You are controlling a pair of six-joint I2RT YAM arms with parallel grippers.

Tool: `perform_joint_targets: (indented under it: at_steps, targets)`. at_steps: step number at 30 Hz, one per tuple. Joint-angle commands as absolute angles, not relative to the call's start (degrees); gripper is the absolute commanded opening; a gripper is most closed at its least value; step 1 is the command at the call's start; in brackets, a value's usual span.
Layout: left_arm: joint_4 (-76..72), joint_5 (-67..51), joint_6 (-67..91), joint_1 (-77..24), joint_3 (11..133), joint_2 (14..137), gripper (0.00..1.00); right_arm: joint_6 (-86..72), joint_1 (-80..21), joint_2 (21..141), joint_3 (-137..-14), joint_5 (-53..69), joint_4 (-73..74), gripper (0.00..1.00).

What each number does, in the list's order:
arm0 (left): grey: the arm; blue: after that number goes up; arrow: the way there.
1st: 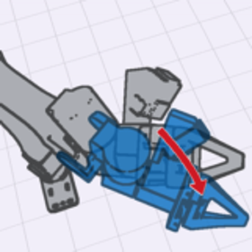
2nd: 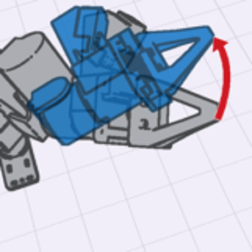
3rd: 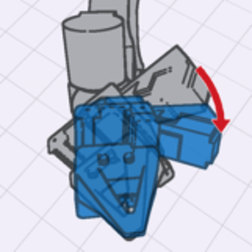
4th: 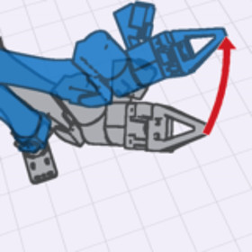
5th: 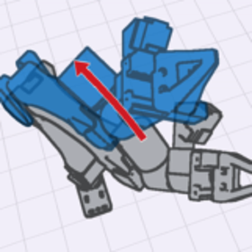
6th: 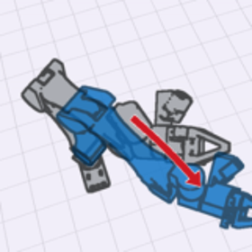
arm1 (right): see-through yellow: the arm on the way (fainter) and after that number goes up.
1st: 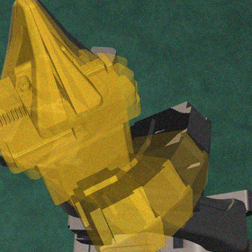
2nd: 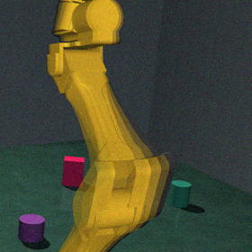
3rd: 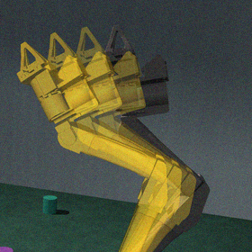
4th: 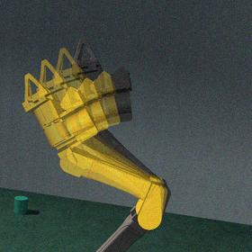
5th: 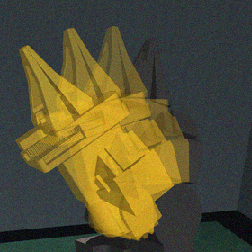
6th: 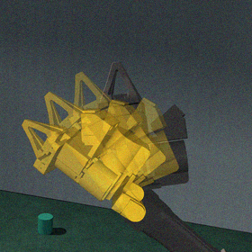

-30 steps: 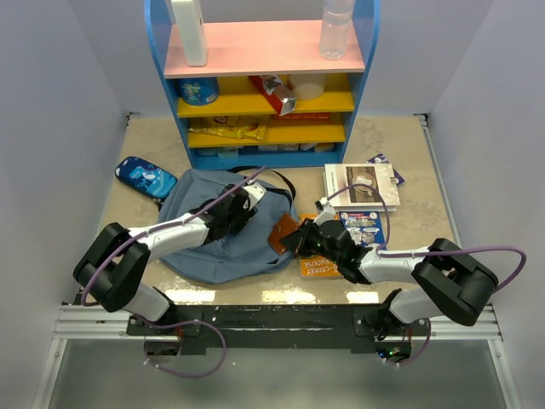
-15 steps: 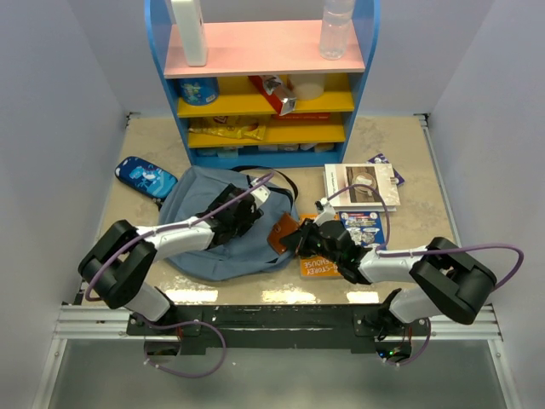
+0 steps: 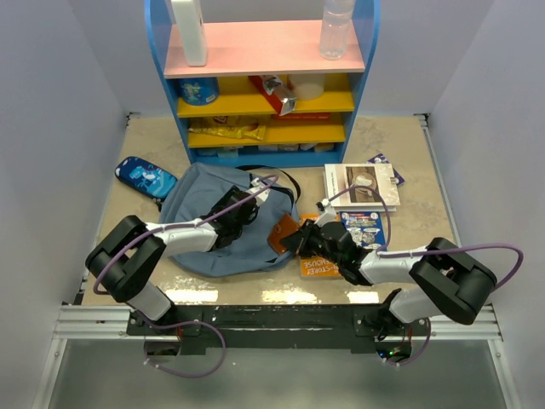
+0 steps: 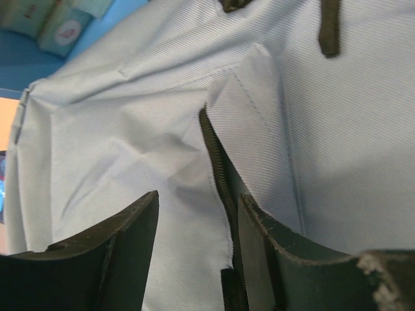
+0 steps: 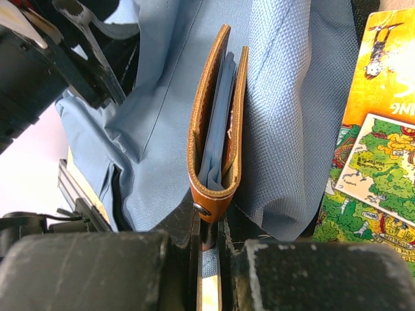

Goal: Pack the student bag
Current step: Place the personal item in the student bag.

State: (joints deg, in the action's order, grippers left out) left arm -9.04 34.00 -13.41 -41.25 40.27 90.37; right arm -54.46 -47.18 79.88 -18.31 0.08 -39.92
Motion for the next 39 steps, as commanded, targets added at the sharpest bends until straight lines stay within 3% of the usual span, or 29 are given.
perform_joint_targets:
  at_steps: [1,15,19,20,22,23,24,32,39]
  targets:
    - [-13.97,36.83,-14.06,-40.78,40.17,89.74,0.57,-54.05,-47.37,80.42,-17.93,3.25,-38.50,0.00]
    - [-14.50,33.93,-13.36,-40.61,41.83,95.71,0.61,-53.09,-47.37,79.28,-18.02,2.90,-37.18,0.00]
    - [-15.20,33.93,-13.53,-38.94,43.06,97.73,0.46,-53.09,-47.37,79.01,-17.93,2.99,-37.00,0.00]
    - [-15.38,33.93,-13.71,-38.67,43.15,97.82,0.34,-53.09,-47.37,78.75,-17.84,3.08,-36.91,0.00]
    - [-16.08,34.01,-14.32,-37.62,42.89,97.74,0.20,-53.09,-47.37,78.49,-17.58,2.99,-36.91,0.00]
    - [-16.69,34.36,-14.67,-37.27,42.72,97.65,0.06,-53.09,-47.37,78.23,-17.49,2.90,-37.00,0.00]
    - [-17.31,34.45,-15.46,-36.31,42.54,97.39,0.00,-53.09,-47.37,78.31,-17.32,2.81,-37.09,0.00]
    - [-15.57,34.02,-18.02,-33.84,42.54,90.80,0.00,-53.44,-47.29,79.98,-16.79,3.16,-39.28,0.00]
    - [-0.99,24.18,-16.35,-33.40,47.10,79.82,0.00,-52.47,-47.37,81.65,-19.94,3.52,-39.99,0.00]
